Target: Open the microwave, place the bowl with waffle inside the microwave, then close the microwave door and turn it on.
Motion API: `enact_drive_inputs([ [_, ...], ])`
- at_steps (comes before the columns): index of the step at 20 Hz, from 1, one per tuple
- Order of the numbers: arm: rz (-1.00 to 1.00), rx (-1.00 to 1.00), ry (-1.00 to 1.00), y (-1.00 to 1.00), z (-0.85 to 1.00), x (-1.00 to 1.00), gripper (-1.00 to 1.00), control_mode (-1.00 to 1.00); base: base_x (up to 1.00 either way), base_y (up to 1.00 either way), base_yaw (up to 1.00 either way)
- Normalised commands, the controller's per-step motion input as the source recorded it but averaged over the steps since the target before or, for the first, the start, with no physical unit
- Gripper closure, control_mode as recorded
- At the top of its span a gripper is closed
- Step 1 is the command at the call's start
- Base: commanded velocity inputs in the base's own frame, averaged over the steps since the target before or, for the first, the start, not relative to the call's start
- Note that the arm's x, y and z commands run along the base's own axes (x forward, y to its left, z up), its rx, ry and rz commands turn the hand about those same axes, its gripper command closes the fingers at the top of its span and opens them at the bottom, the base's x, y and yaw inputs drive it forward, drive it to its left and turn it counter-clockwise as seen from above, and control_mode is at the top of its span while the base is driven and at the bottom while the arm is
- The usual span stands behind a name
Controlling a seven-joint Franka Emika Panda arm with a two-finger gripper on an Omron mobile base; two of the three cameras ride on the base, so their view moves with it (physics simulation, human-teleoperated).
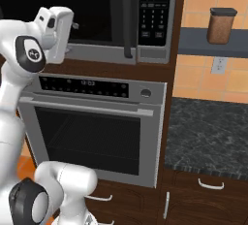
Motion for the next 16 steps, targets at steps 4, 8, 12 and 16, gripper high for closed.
enact_drive_inputs([
  [4, 0.07, 0.16, -0.01, -0.46, 0.0, 0.4, -1.0, -1.0, 0.0, 0.0, 0.0],
  [8, 0.09, 0.16, -0.03, -0.46, 0.0, 0.46, -1.0, -1.0, 0.0, 0.0, 0.0],
  [12, 0.09, 0.18, -0.07, -0.57, 0.0, -0.17, -1.0, -1.0, 0.0, 0.0, 0.0],
  [16, 0.19, 0.09, -0.11, -0.89, 0.0, -1.0, -1.0, -1.0, 0.0, 0.0, 0.0],
])
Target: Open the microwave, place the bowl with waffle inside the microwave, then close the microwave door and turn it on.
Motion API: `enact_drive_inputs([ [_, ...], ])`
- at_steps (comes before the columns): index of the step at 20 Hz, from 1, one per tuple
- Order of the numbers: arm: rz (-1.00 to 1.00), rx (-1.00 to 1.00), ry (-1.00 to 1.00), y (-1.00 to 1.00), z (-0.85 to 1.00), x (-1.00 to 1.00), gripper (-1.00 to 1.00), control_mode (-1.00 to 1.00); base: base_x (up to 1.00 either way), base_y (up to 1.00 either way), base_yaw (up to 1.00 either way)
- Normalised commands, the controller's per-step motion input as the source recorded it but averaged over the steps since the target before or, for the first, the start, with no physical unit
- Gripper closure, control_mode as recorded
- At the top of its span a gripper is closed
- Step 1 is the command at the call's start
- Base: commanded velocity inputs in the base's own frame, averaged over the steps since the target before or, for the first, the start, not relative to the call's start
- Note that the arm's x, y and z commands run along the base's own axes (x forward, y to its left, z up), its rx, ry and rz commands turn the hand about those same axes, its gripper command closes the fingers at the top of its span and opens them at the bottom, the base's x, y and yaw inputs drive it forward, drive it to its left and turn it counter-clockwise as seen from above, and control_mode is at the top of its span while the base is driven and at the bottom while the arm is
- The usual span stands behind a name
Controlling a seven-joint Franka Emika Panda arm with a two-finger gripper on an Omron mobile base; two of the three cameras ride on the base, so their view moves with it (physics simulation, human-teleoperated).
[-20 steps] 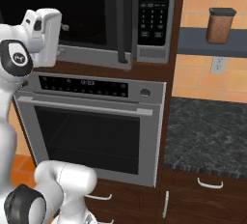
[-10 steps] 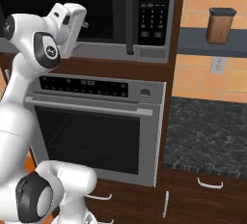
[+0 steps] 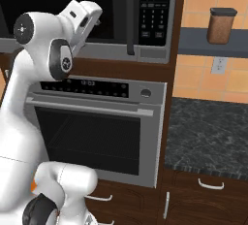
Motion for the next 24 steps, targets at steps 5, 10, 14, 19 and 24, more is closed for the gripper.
enact_drive_inputs([
  [5, 0.28, 0.18, -0.09, -1.0, 0.0, -1.0, -1.0, -1.0, 0.0, 0.0, 0.0],
  [10, 0.34, 0.13, -0.2, -1.0, 0.0, -1.0, 1.0, -1.0, 0.0, 0.0, 0.0],
  [14, 0.15, 0.01, -0.34, -0.91, 0.0, -1.0, 1.0, -1.0, 0.0, 0.0, 0.0],
  [19, 0.01, 0.0, -0.3, -0.33, -0.23, -0.65, 1.0, -1.0, 0.0, 0.0, 0.0],
  [24, 0.02, -0.06, -0.05, 0.26, -0.34, 0.13, 1.0, -1.0, 0.0, 0.0, 0.0],
])
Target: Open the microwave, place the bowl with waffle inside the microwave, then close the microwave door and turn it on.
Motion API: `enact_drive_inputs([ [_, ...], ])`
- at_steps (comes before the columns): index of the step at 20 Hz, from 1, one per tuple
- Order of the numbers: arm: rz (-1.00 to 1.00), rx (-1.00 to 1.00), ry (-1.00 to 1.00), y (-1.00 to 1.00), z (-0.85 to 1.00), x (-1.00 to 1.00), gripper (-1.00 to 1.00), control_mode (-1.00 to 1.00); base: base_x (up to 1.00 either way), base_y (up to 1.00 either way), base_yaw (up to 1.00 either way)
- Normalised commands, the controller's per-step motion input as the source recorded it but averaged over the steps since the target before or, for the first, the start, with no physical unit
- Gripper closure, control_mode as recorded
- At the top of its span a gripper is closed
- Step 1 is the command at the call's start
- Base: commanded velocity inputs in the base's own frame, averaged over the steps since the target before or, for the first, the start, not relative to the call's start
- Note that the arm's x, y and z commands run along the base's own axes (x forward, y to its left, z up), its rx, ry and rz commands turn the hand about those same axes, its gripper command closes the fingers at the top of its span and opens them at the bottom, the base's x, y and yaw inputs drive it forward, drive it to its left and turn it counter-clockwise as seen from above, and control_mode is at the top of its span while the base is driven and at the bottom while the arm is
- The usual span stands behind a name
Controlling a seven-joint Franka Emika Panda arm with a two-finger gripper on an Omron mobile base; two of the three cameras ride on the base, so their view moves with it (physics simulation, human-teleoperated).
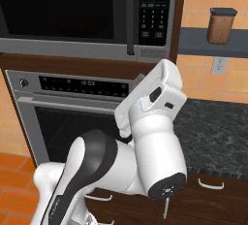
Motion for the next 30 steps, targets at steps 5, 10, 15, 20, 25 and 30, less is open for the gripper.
enact_drive_inputs([
  [5, 0.02, -0.04, -0.02, 0.17, -0.11, 0.31, 1.0, -1.0, 0.0, 0.0, 0.0],
  [10, -0.07, -0.06, -0.02, 0.0, -0.01, 0.47, 1.0, -1.0, 0.0, 0.0, 0.0],
  [15, -0.04, -0.14, 0.0, 0.05, 0.0, 0.79, 1.0, -1.0, 0.0, 0.0, 0.0],
  [20, -0.05, -0.11, 0.0, 0.0, 0.18, 0.57, 1.0, -1.0, 0.0, 0.0, 0.0],
  [25, -0.07, -0.06, -0.02, -0.01, 0.48, 0.23, 1.0, -1.0, 0.0, 0.0, 0.0],
  [30, -0.04, -0.02, 0.0, 0.0, 0.27, 0.09, 1.0, -1.0, 0.0, 0.0, 0.0],
])
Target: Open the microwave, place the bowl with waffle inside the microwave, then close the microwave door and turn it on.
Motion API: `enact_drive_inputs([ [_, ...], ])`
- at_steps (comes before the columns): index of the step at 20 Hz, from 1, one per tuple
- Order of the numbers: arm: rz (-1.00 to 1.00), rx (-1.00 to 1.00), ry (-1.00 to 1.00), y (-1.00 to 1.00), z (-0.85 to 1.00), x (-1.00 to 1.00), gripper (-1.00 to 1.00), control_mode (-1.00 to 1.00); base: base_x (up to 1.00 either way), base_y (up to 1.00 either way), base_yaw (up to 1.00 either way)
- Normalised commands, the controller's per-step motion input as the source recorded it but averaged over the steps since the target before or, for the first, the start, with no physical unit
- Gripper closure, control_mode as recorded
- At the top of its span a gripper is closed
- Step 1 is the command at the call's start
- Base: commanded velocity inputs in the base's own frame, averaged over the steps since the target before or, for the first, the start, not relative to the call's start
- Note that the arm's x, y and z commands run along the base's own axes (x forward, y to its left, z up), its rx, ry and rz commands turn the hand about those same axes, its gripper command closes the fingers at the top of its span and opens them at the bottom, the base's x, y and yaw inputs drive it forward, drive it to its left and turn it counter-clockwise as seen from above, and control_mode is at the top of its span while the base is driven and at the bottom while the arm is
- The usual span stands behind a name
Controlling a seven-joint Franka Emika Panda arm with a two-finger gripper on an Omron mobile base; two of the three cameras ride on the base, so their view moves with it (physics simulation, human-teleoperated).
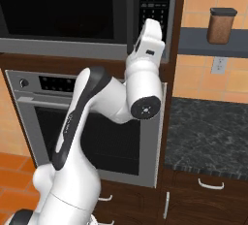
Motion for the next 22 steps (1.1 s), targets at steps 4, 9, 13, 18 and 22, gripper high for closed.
enact_drive_inputs([
  [4, -0.04, 0.0, 0.0, 0.0, 0.0, 0.08, 1.0, -1.0, 0.0, 0.0, 0.0],
  [9, -0.03, 0.0, 0.02, 0.0, -0.14, 0.33, 1.0, -1.0, 0.0, 0.0, 0.0],
  [13, -0.01, 0.0, 0.04, 0.0, -0.23, 0.43, 1.0, -1.0, 0.0, 0.0, 0.0],
  [18, -0.03, 0.0, 0.03, 0.0, -0.01, 0.51, 1.0, -1.0, 0.0, 0.0, 0.0],
  [22, -0.03, 0.03, 0.0, -0.17, 0.0, 0.43, 1.0, -1.0, 0.0, 0.0, 0.0],
])
